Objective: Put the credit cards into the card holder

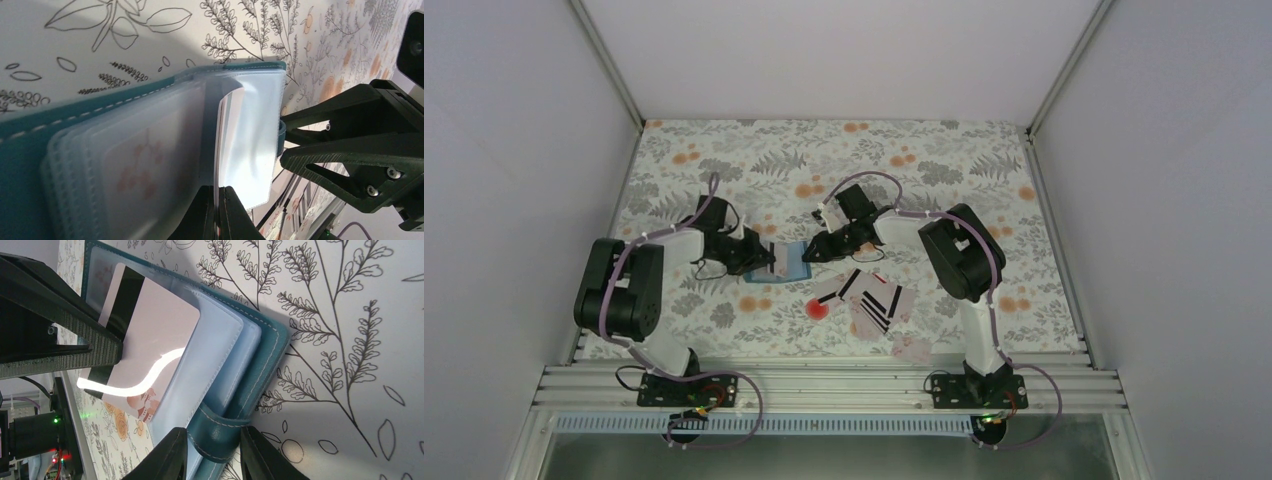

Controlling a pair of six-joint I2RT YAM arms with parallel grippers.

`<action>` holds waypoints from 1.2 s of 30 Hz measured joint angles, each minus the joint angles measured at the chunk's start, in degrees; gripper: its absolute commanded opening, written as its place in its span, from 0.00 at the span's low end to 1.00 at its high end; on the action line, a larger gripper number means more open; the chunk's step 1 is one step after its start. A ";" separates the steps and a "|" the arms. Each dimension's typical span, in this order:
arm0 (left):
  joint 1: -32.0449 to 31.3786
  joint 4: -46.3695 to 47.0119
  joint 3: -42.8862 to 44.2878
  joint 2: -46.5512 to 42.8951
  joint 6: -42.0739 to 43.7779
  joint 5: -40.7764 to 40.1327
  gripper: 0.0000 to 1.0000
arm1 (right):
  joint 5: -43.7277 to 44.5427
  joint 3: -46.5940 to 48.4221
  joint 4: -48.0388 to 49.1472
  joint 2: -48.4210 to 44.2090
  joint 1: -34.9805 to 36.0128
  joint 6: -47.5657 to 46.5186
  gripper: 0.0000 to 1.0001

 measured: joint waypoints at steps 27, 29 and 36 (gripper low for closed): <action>-0.26 -15.76 6.69 -5.95 17.20 -7.67 0.02 | -0.09 1.70 -2.62 0.68 0.00 -1.33 0.29; -0.22 -18.10 7.15 -5.97 18.62 -8.07 0.02 | 0.09 1.90 -3.02 0.66 0.00 -1.49 0.29; 0.17 -21.53 6.64 -5.90 21.31 -8.28 0.02 | 3.37 2.14 -5.14 -0.90 0.46 -2.56 0.29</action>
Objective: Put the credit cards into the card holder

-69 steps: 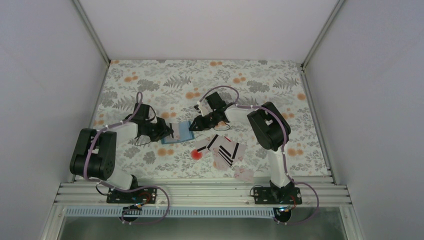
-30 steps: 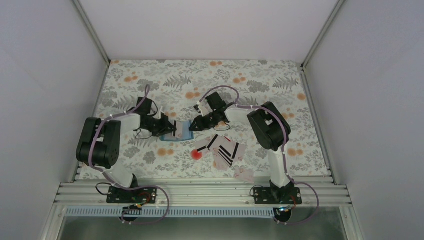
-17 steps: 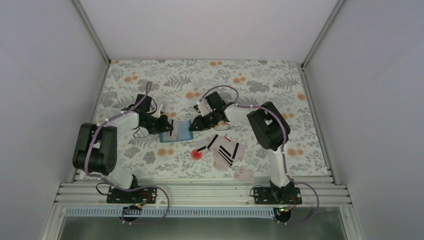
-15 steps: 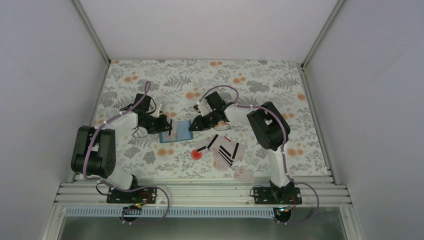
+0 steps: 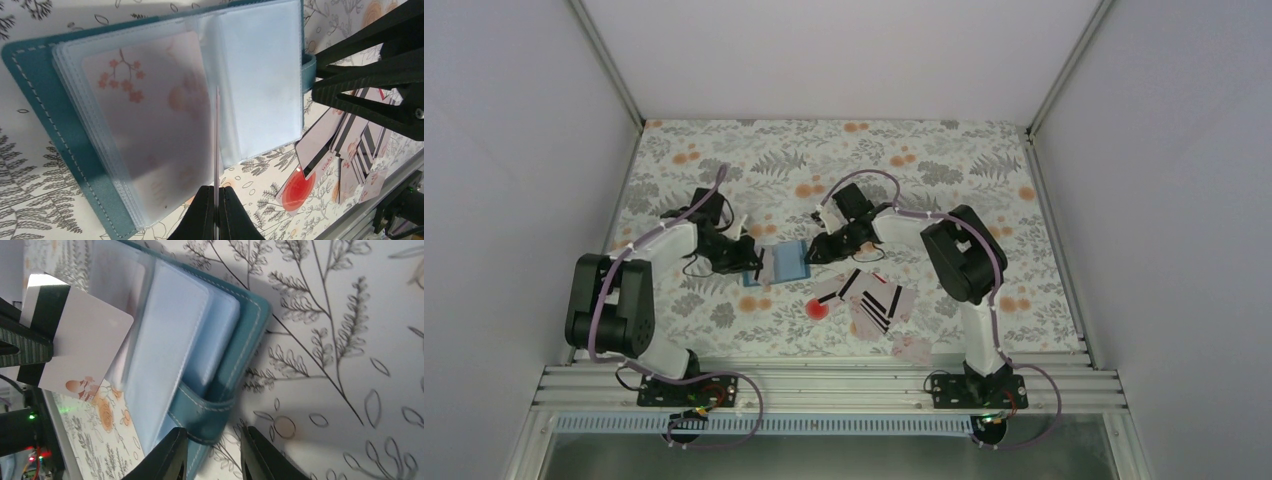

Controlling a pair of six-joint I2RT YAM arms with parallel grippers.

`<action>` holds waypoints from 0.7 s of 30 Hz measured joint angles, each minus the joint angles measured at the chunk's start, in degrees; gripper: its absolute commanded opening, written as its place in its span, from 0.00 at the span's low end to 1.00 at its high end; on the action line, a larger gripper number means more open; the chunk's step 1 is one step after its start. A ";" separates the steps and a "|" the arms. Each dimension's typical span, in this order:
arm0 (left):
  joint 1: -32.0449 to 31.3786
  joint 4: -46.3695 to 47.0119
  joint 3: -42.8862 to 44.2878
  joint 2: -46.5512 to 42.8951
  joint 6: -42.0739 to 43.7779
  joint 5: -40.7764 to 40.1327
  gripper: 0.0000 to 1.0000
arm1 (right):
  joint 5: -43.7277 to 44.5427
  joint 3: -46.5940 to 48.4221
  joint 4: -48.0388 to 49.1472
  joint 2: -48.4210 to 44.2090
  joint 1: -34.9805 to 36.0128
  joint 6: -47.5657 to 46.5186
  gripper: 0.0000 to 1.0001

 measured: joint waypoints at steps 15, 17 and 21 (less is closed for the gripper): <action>0.15 0.28 1.36 6.05 3.10 3.78 0.02 | 9.64 6.14 -15.04 -1.11 2.10 0.76 0.29; 0.15 0.20 1.79 6.49 3.32 3.87 0.02 | 9.86 6.75 -15.76 -0.87 2.60 1.25 0.28; 0.15 0.02 2.62 7.28 3.80 3.93 0.02 | 9.77 7.17 -16.68 -0.63 3.61 1.33 0.24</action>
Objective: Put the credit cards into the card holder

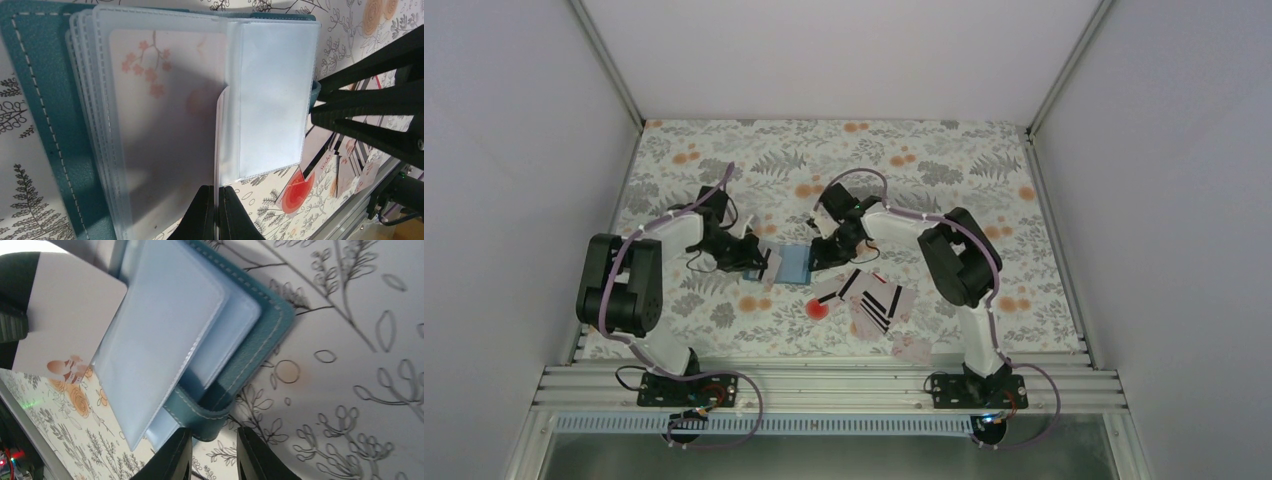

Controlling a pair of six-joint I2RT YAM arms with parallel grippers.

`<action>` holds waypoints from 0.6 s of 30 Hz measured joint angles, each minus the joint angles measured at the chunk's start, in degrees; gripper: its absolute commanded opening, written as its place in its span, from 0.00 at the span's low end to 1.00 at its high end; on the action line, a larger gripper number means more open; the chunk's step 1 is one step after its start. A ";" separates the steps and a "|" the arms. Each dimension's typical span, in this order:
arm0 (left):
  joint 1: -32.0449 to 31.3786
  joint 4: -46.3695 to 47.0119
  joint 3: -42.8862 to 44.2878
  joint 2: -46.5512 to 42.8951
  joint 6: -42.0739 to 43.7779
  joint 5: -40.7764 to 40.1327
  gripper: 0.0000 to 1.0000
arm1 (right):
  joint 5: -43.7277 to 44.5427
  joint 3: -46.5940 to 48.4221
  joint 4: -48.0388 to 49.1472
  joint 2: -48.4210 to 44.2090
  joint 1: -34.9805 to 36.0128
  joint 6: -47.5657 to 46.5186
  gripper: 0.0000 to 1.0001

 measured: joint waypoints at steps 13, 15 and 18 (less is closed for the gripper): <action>0.00 -0.15 0.33 0.17 1.40 0.09 0.02 | -0.90 0.00 0.37 0.07 0.87 0.22 0.25; 0.00 -0.11 0.33 0.17 2.14 0.50 0.02 | -0.63 0.00 0.42 0.07 0.87 0.28 0.25; 0.00 0.13 0.35 0.33 2.58 1.18 0.02 | -0.66 0.02 0.61 0.37 0.87 0.48 0.24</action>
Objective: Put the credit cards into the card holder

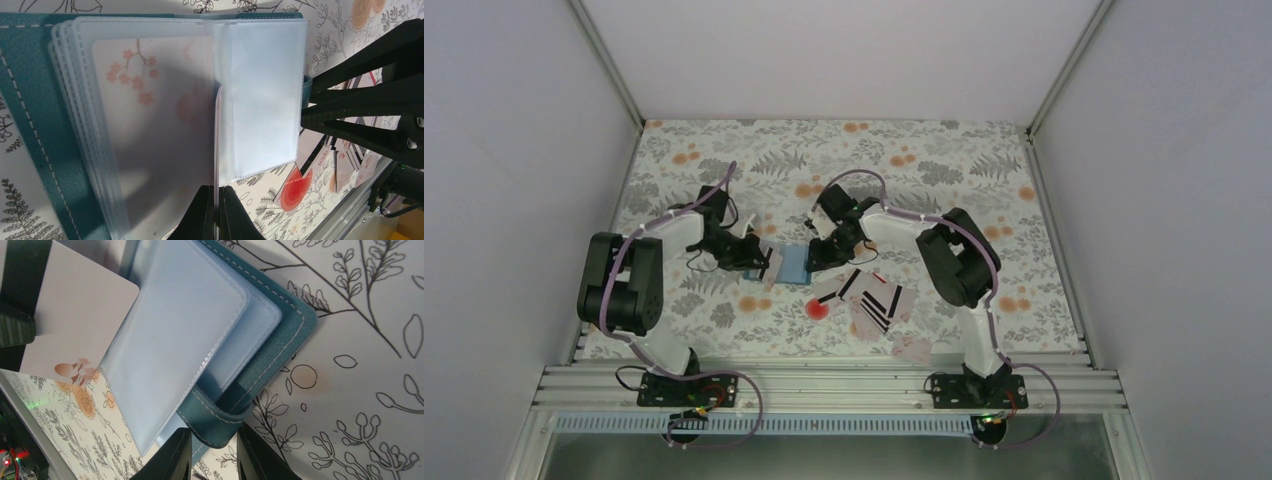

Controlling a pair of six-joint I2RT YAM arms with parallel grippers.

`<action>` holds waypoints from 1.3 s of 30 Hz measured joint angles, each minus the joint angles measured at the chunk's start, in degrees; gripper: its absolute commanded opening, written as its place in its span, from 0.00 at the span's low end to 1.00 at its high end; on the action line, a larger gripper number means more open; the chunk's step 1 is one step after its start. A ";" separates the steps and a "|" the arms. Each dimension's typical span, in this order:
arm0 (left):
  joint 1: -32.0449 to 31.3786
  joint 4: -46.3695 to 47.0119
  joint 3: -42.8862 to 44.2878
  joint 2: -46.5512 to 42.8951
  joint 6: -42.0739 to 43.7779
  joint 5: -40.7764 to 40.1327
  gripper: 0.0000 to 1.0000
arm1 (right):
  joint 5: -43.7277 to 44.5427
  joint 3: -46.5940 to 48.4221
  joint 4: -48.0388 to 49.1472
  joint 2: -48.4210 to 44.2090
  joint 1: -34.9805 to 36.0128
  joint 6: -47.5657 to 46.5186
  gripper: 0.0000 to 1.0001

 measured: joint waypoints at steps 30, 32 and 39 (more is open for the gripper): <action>1.07 3.32 3.54 5.35 -0.11 1.68 0.02 | -2.45 0.96 0.96 1.64 -0.87 0.76 0.24; 1.07 3.41 3.78 5.35 -0.11 1.18 0.02 | -2.71 0.76 1.38 1.64 -0.98 0.66 0.24; 1.20 5.44 3.19 5.64 -0.35 2.29 0.02 | -3.39 0.52 1.73 1.62 -1.14 0.15 0.24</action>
